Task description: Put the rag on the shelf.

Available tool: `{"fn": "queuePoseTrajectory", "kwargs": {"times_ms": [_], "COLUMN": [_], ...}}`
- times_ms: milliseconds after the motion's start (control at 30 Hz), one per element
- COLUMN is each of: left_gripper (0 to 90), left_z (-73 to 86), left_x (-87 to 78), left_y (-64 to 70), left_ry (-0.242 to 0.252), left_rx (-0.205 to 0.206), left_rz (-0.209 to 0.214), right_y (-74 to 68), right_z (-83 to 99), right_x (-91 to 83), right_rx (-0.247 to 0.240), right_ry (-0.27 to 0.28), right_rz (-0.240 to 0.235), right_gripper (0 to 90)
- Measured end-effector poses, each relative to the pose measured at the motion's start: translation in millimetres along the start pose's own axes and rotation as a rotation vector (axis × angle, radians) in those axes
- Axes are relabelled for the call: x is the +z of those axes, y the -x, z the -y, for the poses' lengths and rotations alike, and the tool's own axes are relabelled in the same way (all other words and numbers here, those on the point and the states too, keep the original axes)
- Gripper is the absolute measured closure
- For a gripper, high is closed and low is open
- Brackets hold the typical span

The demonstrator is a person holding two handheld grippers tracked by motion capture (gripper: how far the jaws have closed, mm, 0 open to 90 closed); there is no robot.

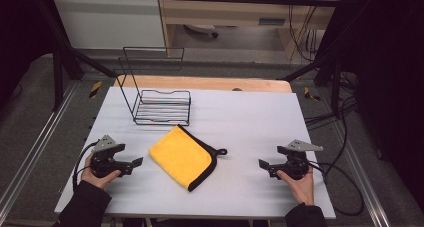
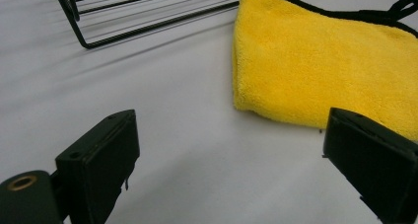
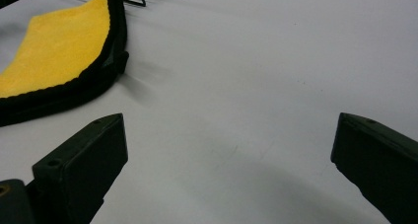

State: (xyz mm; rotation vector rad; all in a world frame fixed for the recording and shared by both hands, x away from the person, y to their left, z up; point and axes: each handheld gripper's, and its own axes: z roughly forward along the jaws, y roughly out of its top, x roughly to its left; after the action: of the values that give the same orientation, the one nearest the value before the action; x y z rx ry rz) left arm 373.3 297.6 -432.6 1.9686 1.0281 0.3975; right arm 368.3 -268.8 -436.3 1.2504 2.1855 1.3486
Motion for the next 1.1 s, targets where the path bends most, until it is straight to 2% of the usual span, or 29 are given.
{"fn": "queuePoseTrajectory", "kwargs": {"times_ms": [200, 533, 767, 1067, 1100], "left_gripper": [6.9, 6.8, 6.8, 6.8, 6.9], "left_z": [1.3, 2.6, 2.4, 2.1, 2.1], "left_x": [1.4, 0.4, 0.1, -1.3, -1.3], "left_y": [0.7, -0.3, -0.6, -0.3, -0.3], "left_ry": [-0.009, -0.005, -0.009, -0.006, -0.006], "left_rx": [0.003, 0.006, 0.006, 0.003, 0.003], "left_rz": [0.001, 0.001, -0.007, -0.013, -0.013], "right_y": [-6.9, -33.6, -57.2, -98.0, -98.0], "right_z": [-2.8, -9.7, -15.5, -23.9, -23.9], "right_x": [2.4, 16.5, 30.5, 51.8, 51.8], "right_rx": [-0.019, -0.06, -0.077, -0.138, -0.138], "right_ry": [-0.008, -0.033, -0.046, -0.082, -0.082], "right_rz": [0.004, -0.026, -0.056, -0.091, -0.091], "right_gripper": [1.3, 1.6, 2.3, 3.3, 3.3]}}
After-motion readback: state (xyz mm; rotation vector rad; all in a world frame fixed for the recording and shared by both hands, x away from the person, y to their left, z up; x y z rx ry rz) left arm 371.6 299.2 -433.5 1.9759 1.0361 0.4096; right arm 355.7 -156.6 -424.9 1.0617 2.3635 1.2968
